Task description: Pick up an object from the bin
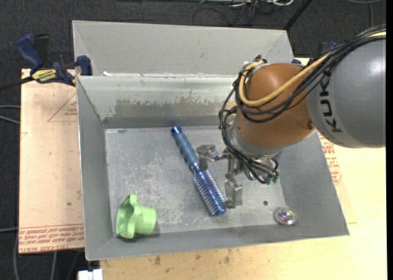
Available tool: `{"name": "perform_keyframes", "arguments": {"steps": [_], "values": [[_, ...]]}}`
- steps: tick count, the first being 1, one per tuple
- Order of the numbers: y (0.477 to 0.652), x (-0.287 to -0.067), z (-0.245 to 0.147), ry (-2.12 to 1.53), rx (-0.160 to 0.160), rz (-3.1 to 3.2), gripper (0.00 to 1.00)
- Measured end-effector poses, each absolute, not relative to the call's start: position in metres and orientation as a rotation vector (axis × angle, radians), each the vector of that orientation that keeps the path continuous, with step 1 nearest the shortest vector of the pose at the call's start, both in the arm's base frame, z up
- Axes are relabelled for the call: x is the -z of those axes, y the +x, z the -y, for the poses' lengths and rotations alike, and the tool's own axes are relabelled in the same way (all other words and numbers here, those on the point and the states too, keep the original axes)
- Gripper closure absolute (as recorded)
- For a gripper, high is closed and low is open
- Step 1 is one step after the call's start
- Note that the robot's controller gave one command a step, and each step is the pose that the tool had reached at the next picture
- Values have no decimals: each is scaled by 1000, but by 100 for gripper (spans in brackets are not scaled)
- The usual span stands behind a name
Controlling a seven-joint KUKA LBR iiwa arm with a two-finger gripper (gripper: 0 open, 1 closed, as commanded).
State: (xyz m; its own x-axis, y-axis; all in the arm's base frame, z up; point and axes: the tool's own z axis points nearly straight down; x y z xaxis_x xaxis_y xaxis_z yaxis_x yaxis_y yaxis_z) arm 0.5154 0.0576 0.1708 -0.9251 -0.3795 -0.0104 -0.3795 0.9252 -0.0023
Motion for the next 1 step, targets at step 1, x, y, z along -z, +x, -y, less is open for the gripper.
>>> {"name": "perform_keyframes", "arguments": {"steps": [1], "values": [[505,-70,-52,-749,-5,-3058,0]]}}
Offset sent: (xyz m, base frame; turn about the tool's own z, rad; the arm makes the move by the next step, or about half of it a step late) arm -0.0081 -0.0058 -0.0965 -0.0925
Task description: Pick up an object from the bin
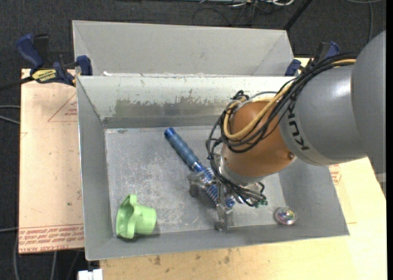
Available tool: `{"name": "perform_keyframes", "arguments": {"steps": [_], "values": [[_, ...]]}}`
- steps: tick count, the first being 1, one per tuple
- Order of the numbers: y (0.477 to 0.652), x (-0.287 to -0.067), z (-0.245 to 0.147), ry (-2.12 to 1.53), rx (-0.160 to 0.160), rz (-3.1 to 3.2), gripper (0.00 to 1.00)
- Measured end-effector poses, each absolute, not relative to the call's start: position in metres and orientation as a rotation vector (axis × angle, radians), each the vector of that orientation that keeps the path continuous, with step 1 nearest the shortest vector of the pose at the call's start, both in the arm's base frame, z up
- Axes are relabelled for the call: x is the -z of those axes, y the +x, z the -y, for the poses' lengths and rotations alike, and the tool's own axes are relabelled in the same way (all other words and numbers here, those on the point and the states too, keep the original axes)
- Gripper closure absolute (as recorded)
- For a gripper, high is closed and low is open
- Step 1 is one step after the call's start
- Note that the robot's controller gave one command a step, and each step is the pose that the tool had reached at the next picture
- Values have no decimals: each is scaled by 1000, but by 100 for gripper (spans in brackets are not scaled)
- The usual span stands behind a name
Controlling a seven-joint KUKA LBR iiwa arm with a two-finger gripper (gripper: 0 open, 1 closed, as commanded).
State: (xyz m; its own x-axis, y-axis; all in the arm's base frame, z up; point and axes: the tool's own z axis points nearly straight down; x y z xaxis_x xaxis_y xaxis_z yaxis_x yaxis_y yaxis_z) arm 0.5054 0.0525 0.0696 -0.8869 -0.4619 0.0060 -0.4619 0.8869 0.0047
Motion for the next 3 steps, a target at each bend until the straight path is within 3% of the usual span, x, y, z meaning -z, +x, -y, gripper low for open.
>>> {"name": "perform_keyframes", "arguments": {"steps": [1,2,3], "values": [[511,-162,-58,836,0,3039,0],[533,-86,-49,1279,4,2865,0],[573,-120,-50,1144,0,2933,0]]}}
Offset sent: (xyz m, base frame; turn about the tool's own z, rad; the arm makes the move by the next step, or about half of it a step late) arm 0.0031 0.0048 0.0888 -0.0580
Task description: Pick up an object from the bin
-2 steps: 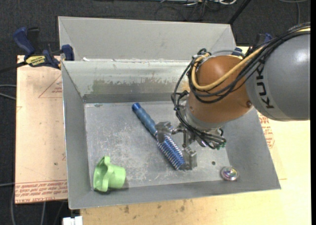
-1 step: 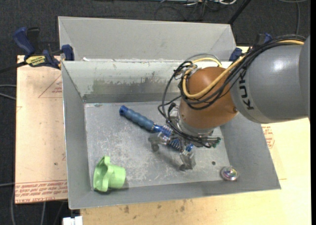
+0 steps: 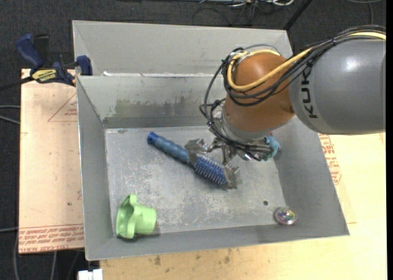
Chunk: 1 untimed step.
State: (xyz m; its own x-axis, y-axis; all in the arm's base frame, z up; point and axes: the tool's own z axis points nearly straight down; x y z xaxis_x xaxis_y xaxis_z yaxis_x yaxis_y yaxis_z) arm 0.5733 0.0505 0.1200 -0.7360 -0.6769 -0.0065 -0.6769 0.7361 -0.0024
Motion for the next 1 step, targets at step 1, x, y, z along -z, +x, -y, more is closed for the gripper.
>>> {"name": "perform_keyframes", "arguments": {"steps": [1], "values": [[606,-111,-58,-1139,-1,-2923,0]]}}
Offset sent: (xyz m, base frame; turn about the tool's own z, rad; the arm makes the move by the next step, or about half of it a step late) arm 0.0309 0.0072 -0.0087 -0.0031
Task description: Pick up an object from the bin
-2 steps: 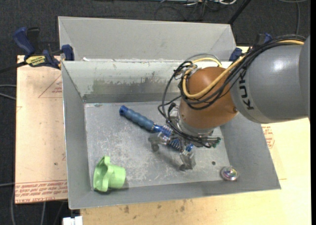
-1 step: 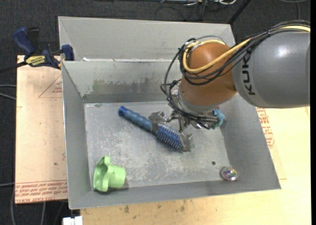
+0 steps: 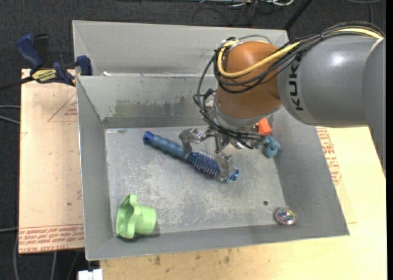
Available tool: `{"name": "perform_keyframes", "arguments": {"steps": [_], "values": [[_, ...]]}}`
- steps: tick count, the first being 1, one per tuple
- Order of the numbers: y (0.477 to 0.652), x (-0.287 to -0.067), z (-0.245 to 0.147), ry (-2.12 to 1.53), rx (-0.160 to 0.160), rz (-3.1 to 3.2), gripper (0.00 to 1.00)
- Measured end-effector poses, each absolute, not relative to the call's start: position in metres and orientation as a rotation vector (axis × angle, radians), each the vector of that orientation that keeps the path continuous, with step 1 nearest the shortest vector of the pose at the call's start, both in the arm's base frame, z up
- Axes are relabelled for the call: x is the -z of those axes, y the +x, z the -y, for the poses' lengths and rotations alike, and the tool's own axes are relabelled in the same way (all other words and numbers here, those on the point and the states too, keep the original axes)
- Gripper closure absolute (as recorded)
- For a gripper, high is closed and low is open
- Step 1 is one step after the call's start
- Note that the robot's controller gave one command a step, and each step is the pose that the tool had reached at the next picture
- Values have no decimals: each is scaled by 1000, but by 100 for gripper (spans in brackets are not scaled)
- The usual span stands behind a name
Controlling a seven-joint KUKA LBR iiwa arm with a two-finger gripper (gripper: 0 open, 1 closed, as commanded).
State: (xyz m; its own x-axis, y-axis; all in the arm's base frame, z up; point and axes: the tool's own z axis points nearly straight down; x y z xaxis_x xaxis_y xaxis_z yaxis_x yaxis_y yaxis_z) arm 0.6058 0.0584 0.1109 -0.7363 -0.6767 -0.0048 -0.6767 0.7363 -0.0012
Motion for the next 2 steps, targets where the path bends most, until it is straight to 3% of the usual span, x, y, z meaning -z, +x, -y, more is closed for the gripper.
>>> {"name": "perform_keyframes", "arguments": {"steps": [1,2], "values": [[615,-73,-53,-925,-3,-2990,0],[621,-126,-72,-1163,0,-2909,0]]}}
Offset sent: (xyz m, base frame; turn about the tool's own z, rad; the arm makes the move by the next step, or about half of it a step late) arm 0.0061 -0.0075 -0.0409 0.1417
